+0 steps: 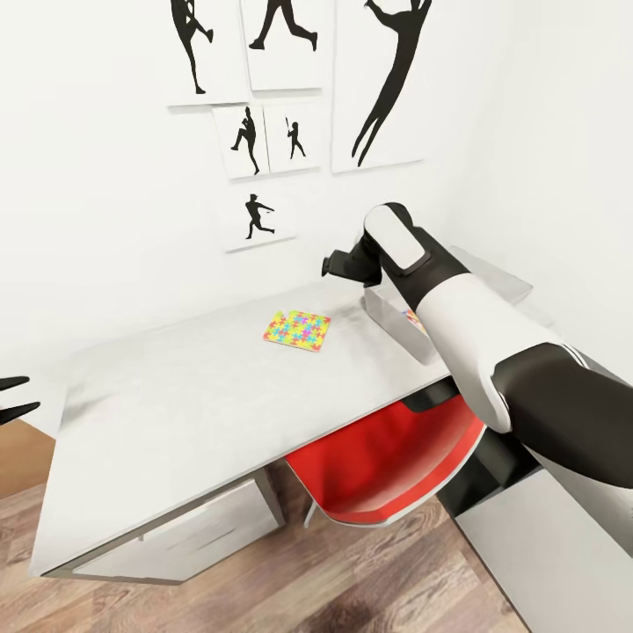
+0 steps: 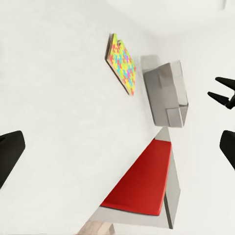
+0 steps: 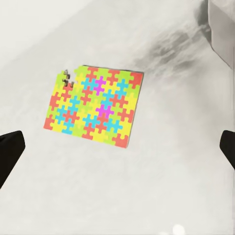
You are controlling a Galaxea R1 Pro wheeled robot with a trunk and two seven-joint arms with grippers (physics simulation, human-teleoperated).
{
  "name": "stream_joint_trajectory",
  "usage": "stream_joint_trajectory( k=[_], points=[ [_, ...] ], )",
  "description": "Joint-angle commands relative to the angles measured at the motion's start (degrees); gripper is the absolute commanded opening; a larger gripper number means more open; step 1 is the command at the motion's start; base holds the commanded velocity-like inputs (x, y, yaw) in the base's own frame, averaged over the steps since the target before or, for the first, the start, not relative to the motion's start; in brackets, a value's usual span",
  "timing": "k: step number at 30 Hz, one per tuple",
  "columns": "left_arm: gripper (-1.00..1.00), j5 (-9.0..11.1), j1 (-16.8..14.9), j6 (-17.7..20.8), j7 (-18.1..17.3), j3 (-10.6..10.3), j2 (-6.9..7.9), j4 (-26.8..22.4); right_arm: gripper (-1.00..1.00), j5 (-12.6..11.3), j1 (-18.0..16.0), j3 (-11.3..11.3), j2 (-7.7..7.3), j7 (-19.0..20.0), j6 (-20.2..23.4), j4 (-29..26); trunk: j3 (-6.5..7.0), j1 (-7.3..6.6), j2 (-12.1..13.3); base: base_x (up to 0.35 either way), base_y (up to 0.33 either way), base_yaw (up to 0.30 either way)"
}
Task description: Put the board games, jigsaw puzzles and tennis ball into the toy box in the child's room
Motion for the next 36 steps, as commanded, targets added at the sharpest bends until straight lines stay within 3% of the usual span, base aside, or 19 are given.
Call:
stream_joint_trajectory(
  k=[1, 8, 17, 28, 36],
  points=[
    [1.00, -0.17, -0.06, 0.31, -0.20, -0.05, 0.03, 0.45, 1.00, -0.52, -0.04, 0.23, 0.00, -0.59, 0.02, -0.01, -0.06, 0.01, -0.05, 0.000, 0.000, 0.000],
    [1.00, -1.57, -0.05, -0.75, -0.34, -0.03, 0.05, 3.20, 1.00, -0.52, 0.05, 1.73, 0.00, -0.85, 0.11, 0.03, -0.06, 0.01, -0.05, 0.000, 0.000, 0.000],
    [1.00, -1.71, -0.08, -0.81, -0.27, 0.05, 0.27, 3.48, 1.00, -0.58, 1.33, 6.48, 0.00, 0.03, -0.22, 0.54, -0.06, 0.01, -0.05, 0.000, 0.000, 0.000],
    [1.00, -1.71, -0.07, -0.91, -0.14, -0.01, 0.30, 3.54, 1.00, -0.54, 3.86, 7.11, 0.00, 5.61, -0.79, 0.58, -0.06, 0.01, -0.05, 0.000, 0.000, 0.000],
    [1.00, -1.71, -0.08, -0.87, -0.25, -0.04, 0.43, 3.63, 1.00, -0.52, 4.33, 7.13, 0.00, 6.40, -1.82, 0.57, -0.06, 0.01, -0.05, 0.006, 0.046, 0.000]
  ],
)
